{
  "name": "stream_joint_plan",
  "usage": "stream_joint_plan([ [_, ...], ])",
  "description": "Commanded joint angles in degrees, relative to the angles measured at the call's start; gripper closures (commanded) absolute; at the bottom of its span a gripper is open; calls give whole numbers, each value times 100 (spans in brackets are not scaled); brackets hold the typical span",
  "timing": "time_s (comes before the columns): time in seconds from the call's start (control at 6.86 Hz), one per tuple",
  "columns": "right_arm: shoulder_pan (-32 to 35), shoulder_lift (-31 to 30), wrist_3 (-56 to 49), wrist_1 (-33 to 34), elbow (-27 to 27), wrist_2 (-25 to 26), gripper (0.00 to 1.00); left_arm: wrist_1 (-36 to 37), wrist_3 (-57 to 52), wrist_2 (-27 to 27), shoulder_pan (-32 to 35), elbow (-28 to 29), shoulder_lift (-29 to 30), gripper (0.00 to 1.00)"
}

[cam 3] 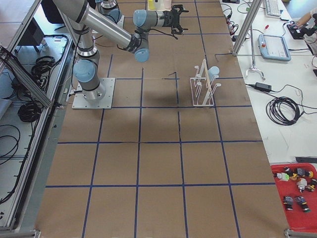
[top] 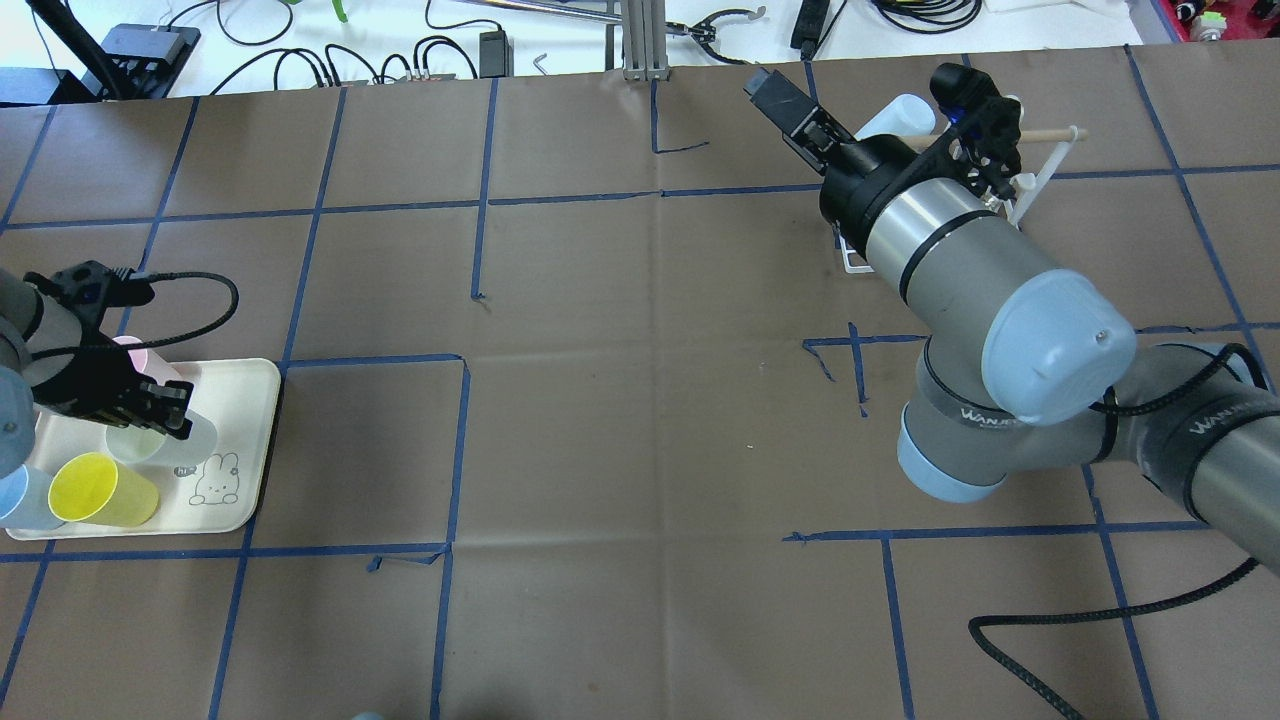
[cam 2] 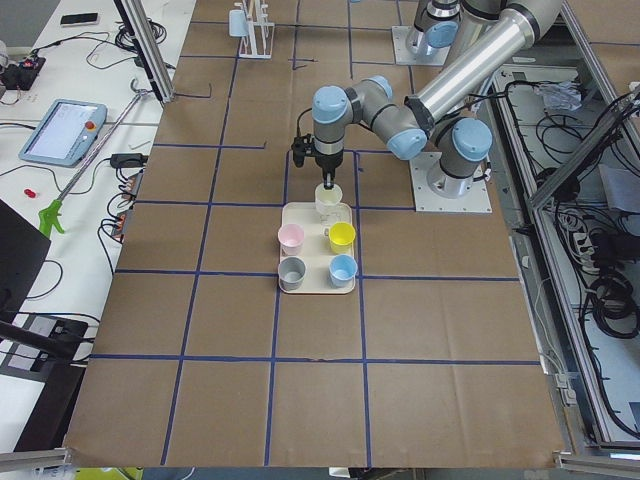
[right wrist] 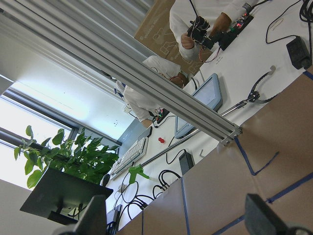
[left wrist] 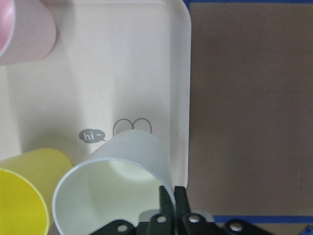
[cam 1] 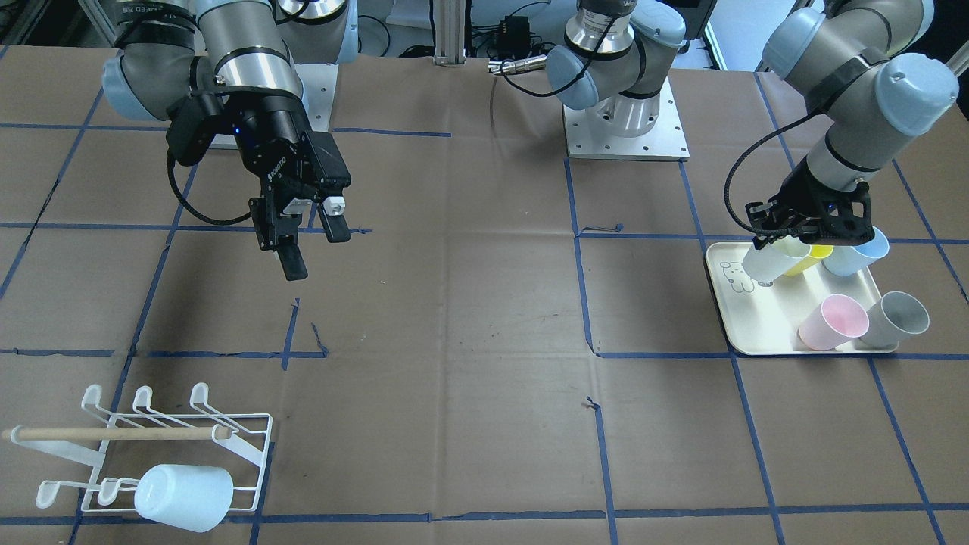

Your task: Transfer IKEA cup to right arm and place on rack

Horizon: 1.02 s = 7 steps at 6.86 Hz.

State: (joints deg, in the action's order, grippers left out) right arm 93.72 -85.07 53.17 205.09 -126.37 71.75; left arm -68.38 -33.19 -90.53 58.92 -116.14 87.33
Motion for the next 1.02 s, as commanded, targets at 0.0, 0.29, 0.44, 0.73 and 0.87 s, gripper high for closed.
stream_joint_plan([
  [0.0,6,-194,1136,-13,-90,-274,0,-1567,119,79,836,1744,134,100],
  [0.29,6,-194,1441,5,-90,-354,0,-1793,234,349,1627,2690,547,100],
  [0.44,6,-194,1441,5,-90,-364,0,-1558,226,1257,1823,2684,583,100],
  [0.73,6,-185,1450,5,-81,-364,0,-575,217,3006,1903,2431,505,100],
  [0.87,6,-194,1450,5,-81,-364,0,116,173,3859,1956,2186,470,100],
])
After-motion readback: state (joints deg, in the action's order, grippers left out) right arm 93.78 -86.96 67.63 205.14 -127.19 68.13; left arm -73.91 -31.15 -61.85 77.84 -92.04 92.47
